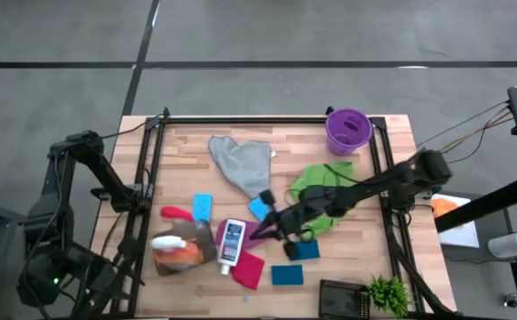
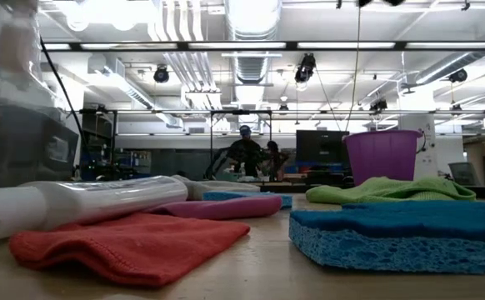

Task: Pick & Place Kitchen Items
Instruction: Put the white plastic restorer bottle into the gray bin

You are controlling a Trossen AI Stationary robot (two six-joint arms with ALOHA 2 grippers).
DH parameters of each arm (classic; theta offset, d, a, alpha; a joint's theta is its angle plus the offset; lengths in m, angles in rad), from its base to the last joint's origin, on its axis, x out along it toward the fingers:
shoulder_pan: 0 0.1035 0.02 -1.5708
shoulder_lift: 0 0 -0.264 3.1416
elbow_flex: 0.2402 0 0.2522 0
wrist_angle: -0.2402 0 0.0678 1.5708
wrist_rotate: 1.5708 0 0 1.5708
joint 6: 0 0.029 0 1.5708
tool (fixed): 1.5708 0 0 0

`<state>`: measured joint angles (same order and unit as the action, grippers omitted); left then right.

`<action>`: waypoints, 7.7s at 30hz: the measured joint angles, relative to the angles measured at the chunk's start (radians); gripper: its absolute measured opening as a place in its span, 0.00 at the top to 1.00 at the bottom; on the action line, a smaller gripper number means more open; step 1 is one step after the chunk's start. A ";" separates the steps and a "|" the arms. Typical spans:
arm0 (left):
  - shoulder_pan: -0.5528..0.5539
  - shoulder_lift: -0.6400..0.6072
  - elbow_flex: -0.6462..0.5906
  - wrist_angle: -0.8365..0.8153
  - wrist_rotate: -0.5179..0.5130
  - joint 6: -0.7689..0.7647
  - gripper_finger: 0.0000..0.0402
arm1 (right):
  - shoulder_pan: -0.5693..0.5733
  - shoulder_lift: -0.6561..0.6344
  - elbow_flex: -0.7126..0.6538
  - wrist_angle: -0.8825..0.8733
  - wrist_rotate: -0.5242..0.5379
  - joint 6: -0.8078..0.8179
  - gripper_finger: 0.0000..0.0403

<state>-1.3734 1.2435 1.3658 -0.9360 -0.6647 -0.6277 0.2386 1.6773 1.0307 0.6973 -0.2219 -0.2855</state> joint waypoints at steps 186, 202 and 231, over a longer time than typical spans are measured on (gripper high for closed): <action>1.568 -0.461 -1.260 1.559 0.638 0.811 0.47 | 0.145 0.714 0.886 -1.011 0.196 -0.298 0.32; 1.567 -0.463 -1.258 1.552 0.650 0.808 0.47 | 0.150 0.715 0.912 -1.007 0.189 -0.269 0.32; 1.567 -0.462 -1.258 1.540 0.650 0.811 0.47 | 0.113 0.964 1.330 -1.485 0.171 -0.332 0.35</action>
<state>0.1940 0.7815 0.1081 0.6036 -0.0151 0.1829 0.3516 2.6414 2.3603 -0.7872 -0.0506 -0.6170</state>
